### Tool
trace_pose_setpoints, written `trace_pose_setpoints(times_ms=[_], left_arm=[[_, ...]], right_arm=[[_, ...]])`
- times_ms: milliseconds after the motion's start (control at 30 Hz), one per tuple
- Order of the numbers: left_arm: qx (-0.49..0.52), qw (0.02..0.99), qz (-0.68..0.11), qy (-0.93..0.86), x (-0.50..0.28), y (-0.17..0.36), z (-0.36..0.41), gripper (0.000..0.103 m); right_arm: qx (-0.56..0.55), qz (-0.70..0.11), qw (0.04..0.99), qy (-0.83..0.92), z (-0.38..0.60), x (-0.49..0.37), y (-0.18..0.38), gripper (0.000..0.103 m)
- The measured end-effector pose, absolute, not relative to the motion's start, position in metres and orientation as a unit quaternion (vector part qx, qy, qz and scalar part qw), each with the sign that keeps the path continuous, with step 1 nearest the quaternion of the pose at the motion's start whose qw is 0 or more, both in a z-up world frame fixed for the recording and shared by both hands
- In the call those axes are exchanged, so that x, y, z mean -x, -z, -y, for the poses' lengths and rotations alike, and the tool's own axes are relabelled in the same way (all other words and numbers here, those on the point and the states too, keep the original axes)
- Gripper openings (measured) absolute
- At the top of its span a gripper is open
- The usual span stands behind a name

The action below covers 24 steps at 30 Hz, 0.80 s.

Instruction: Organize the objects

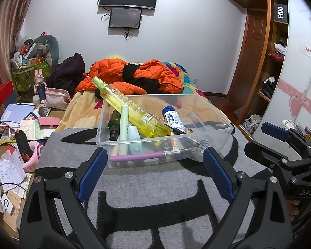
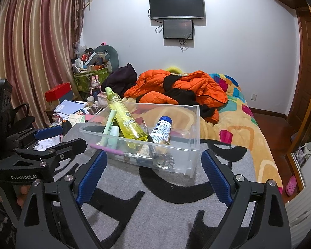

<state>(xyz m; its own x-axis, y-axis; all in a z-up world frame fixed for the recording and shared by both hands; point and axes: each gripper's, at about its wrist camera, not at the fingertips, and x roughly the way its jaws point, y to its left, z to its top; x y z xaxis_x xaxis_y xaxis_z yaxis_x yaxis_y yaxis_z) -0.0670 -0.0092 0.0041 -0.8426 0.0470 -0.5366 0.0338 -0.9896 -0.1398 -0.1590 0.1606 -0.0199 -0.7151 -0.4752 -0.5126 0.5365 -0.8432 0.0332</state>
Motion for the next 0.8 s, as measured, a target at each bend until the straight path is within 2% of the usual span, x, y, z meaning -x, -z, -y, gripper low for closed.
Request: trace_pose_setpoints(times_ms=[800], left_arm=[[0.285,0.005,0.069,-0.956,0.0668,-0.0012,0.0041,0.094]], right_arm=[[-0.267,-0.052,0.273,0.923,-0.1644,0.1593,0.0199,0.091]])
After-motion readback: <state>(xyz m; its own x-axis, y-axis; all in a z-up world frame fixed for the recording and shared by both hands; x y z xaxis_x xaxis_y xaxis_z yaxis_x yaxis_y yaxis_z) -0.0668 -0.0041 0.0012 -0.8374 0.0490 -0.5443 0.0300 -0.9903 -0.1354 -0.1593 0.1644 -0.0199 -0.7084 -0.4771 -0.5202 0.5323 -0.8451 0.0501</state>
